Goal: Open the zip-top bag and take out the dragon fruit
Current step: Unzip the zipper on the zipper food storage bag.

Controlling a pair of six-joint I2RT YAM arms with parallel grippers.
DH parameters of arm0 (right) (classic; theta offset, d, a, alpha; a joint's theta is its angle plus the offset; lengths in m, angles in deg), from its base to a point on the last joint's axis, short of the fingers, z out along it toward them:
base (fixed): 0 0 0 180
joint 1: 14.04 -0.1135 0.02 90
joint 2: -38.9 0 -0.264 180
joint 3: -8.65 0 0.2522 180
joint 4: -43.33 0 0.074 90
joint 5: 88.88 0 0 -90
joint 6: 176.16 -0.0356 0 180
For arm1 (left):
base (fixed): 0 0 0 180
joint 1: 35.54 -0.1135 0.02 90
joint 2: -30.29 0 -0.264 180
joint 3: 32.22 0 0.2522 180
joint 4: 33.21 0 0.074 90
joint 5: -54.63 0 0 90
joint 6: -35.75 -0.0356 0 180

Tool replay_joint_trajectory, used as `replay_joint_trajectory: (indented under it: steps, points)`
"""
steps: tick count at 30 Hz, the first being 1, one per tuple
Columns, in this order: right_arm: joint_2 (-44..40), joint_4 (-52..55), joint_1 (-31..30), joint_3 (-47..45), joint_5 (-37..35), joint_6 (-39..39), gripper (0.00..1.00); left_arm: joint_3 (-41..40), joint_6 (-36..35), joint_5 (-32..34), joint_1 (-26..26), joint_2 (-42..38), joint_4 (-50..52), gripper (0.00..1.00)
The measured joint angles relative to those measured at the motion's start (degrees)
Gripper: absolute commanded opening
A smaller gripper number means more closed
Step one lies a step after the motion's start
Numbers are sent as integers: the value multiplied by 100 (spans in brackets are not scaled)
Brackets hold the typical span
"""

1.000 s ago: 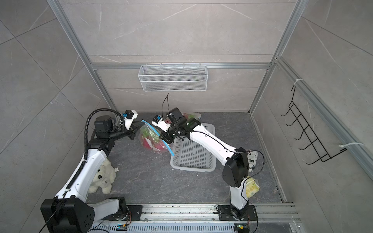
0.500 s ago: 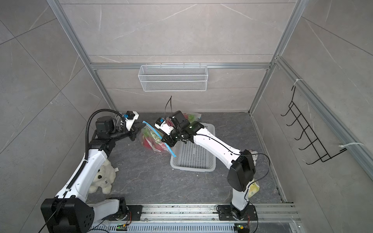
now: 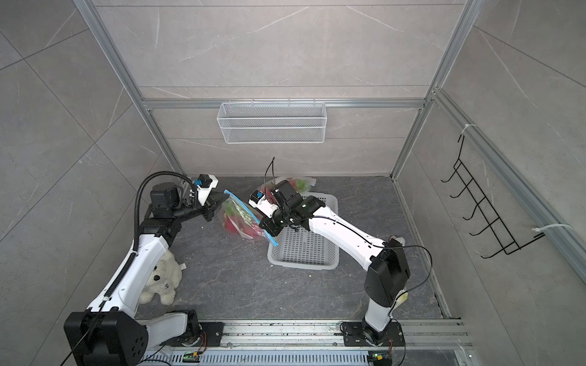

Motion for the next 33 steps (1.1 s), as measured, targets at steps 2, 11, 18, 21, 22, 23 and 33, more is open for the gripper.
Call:
replay_joint_trajectory:
  steps: [2, 11, 18, 21, 22, 23, 33]
  points:
    - [-79, -13, 0, -153, -26, -24, 5, 0, 0, 15, 0, 0, 0, 0]
    - [-393, -11, 0, -756, -92, -153, 5, 0, 2, 37, 0, 0, 0, 0]
    - [-442, 11, 0, -841, -90, -238, 13, -2, 0, 85, -2, 0, -2, 0]
    - [-470, 42, 2, -839, -28, -299, 27, -2, 0, 142, -2, -11, -9, 0]
    - [-490, 92, 2, -837, 7, -297, 30, -2, 0, 149, -20, -22, -15, 0]
    - [-507, 142, 2, -817, 50, -293, 33, -2, -7, 144, -31, -33, -11, 0]
    - [-35, 262, 24, 999, 378, -208, 39, -166, -269, -354, -55, -393, 382, 0]
